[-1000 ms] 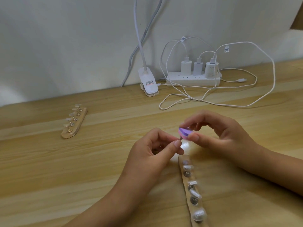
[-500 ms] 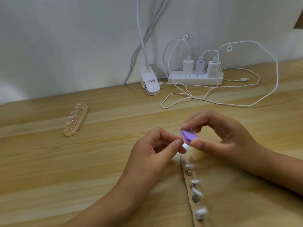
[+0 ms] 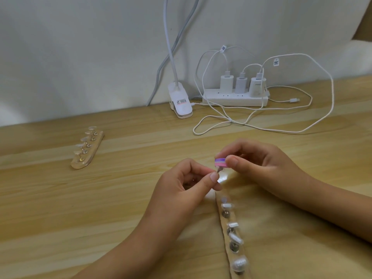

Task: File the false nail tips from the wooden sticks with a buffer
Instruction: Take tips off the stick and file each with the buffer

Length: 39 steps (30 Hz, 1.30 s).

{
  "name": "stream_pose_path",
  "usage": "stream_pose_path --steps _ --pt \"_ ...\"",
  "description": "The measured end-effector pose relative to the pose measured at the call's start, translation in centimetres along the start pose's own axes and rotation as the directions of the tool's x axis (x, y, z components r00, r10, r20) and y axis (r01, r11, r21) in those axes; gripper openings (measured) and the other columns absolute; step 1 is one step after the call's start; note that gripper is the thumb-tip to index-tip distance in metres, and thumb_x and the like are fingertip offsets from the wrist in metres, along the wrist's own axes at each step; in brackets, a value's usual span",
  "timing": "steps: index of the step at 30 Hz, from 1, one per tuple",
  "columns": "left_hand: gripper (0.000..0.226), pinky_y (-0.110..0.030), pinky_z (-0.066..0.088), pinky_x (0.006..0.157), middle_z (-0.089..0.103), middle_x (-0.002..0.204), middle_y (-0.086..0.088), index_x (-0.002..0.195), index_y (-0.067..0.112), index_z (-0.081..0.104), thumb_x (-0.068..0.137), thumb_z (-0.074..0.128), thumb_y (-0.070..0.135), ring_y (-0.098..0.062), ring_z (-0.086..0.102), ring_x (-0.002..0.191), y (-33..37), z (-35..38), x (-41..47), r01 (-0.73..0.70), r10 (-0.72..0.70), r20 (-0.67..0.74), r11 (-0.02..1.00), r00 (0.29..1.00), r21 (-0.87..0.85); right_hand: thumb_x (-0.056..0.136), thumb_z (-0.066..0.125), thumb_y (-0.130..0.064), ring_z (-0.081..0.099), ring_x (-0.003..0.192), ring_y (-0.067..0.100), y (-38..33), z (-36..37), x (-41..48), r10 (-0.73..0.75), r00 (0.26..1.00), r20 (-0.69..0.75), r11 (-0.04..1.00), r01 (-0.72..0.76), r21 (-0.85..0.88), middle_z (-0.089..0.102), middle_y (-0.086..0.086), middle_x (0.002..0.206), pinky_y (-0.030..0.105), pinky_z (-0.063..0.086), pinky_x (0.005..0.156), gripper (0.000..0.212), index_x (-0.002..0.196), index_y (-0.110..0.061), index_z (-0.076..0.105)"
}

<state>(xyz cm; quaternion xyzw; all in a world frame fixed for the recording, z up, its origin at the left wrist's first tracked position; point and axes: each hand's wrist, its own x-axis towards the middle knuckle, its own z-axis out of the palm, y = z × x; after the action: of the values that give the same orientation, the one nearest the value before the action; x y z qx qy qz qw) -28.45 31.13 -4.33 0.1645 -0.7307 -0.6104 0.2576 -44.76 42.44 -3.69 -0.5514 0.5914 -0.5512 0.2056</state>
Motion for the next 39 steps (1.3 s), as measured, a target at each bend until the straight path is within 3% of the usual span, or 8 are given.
stream_pose_path --steps 9,21,25,34,39 --pt "0.006 -0.012 0.046 0.068 0.075 0.076 0.004 0.08 0.028 0.067 0.085 0.07 0.026 -0.006 0.067 0.073 -0.02 0.02 -0.01 0.005 -0.006 0.015 0.999 1.0 0.04 0.087 0.064 -0.04 0.067 0.086 0.003 0.03 0.05 0.14 0.024 1.0 0.001 0.998 -0.024 0.051 0.073 -0.006 0.089 0.012 0.047 0.077 0.024 0.091 -0.017 0.071" --pt "0.011 -0.013 0.048 0.07 0.075 0.075 0.003 0.08 0.022 0.068 0.08 0.07 0.032 -0.006 0.069 0.074 0.02 0.06 -0.04 -0.004 0.004 0.016 0.999 1.0 0.033 0.085 0.063 -0.044 0.066 0.088 0.005 0.07 0.19 0.08 -0.017 1.0 -0.007 1.0 0.017 -0.009 0.072 -0.011 0.093 0.014 0.047 0.081 0.022 0.094 -0.026 0.07" --pt "0.005 -0.015 0.048 0.07 0.075 0.075 0.003 0.08 0.027 0.068 0.081 0.069 0.032 -0.008 0.067 0.074 -0.02 0.05 -0.04 -0.008 0.007 0.023 0.999 1.0 0.047 0.085 0.062 -0.042 0.066 0.086 0.003 0.23 0.17 0.13 -0.01 1.0 -0.009 1.0 0.01 -0.01 0.073 -0.01 0.093 0.013 0.047 0.08 0.019 0.095 -0.027 0.07" --pt "0.006 -0.012 0.047 0.068 0.075 0.075 0.003 0.08 0.029 0.067 0.08 0.07 0.035 -0.006 0.068 0.073 0.04 0.02 0.0 -0.023 0.022 0.026 0.999 0.999 0.039 0.085 0.06 -0.045 0.068 0.087 0.006 0.2 0.18 0.21 0.028 1.0 0.001 1.0 -0.028 -0.004 0.073 -0.006 0.09 0.017 0.049 0.08 0.026 0.091 -0.022 0.07" --pt "0.014 -0.017 0.047 0.07 0.075 0.075 0.002 0.08 0.027 0.066 0.075 0.067 0.04 -0.013 0.068 0.075 0.11 0.08 0.05 -0.028 0.027 0.017 0.999 0.999 0.017 0.088 0.058 -0.041 0.066 0.083 0.0 0.28 0.21 0.24 0.032 0.999 0.01 0.999 -0.032 0.031 0.073 -0.009 0.087 0.01 0.046 0.076 0.024 0.088 -0.02 0.07"
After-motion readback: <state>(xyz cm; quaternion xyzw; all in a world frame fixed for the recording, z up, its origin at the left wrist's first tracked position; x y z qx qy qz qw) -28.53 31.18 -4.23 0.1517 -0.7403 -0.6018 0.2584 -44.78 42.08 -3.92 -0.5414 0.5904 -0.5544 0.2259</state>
